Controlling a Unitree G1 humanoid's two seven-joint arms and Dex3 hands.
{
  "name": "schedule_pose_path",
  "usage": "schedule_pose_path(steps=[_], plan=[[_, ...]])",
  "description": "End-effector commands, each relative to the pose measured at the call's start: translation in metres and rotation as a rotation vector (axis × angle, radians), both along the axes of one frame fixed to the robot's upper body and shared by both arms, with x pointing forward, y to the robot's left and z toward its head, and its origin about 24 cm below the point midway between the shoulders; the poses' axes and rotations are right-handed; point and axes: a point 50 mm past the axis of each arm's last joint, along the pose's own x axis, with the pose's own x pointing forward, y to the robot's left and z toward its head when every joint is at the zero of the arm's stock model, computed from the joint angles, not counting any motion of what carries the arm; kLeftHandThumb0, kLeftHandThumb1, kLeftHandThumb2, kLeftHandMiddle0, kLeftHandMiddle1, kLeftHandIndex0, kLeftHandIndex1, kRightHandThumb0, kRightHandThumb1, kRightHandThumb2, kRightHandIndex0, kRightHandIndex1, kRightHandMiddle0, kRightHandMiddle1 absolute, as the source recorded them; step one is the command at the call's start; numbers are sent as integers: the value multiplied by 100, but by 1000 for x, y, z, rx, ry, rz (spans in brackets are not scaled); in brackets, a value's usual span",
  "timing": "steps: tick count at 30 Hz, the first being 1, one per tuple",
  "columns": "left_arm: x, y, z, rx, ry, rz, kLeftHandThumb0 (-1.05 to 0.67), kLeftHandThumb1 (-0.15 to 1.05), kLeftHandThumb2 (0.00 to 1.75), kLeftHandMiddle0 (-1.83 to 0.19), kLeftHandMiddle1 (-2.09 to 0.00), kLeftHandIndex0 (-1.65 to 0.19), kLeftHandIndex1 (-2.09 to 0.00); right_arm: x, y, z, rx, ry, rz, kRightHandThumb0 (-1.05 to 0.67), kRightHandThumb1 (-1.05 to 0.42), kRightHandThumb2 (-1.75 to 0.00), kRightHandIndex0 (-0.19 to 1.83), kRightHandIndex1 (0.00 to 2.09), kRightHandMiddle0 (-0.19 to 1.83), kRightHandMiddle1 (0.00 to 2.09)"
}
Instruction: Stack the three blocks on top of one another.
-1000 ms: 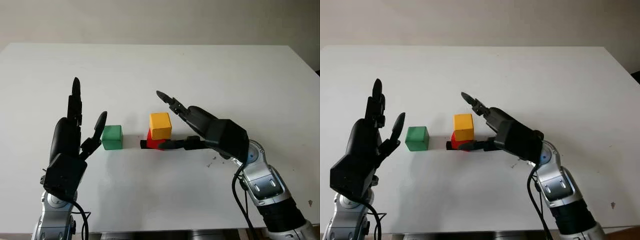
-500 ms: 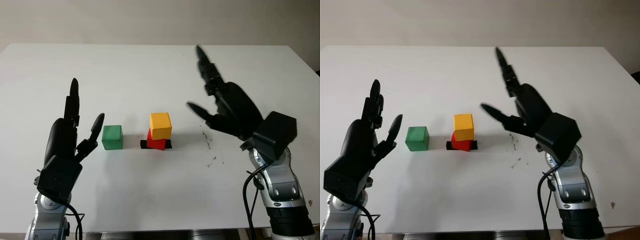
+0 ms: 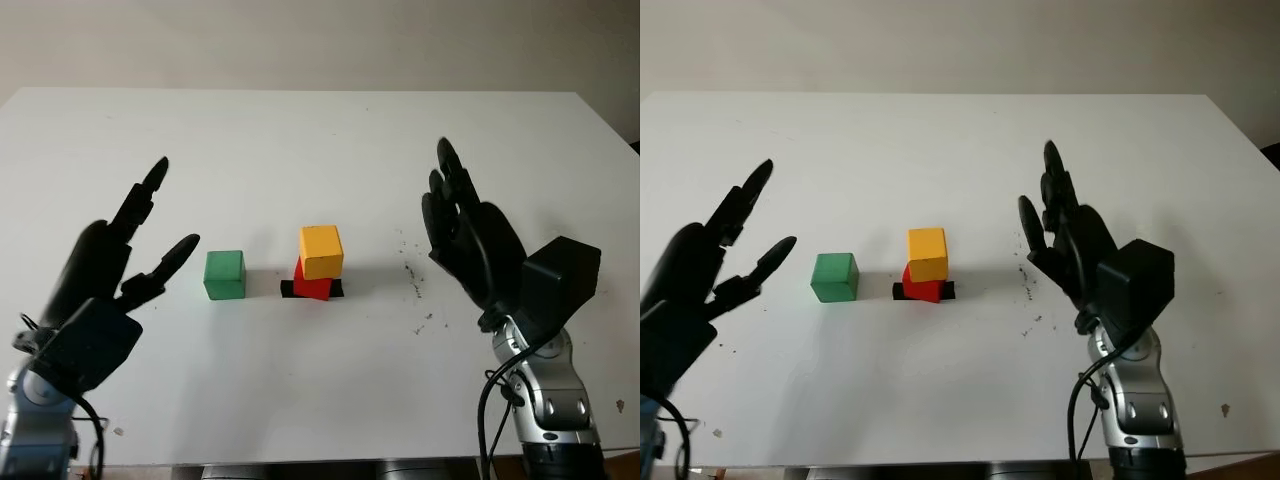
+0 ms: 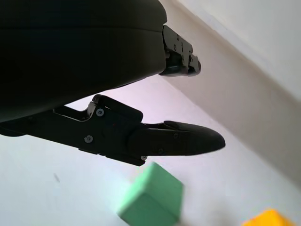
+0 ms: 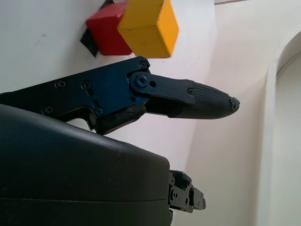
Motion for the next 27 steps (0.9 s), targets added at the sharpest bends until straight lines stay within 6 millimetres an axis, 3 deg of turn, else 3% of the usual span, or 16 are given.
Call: schedule_pose_path(steps=[1, 7, 10, 20, 27], plan=[[6, 5, 21, 126, -12, -14, -79, 105, 20, -15, -4, -32, -10, -2, 1, -1, 22, 7, -15, -68, -105, -64, -19, 4, -16, 5], [18, 6, 45, 359, 14, -43, -87, 105, 13, -8, -3, -37, -8, -3, 4, -4, 51, 16, -43, -69, -105, -67, -19, 5, -15, 5], [24, 1, 48, 496, 33, -42, -89, 105, 9, -5, -4, -35, -6, -3, 5, -5, 62, 14, -55, -70, -105, -67, -18, 5, -15, 5], [37, -25, 31, 689, 161, -61, -90, 101, 5, 14, -3, -21, -3, -7, 5, -4, 90, 1, -77, -70, -105, -67, -18, 5, -14, 6], [35, -37, 12, 708, 216, -116, -92, 104, 7, 19, -2, -16, -3, -7, 5, -3, 101, -4, -80, -70, -105, -66, -18, 5, -14, 6]])
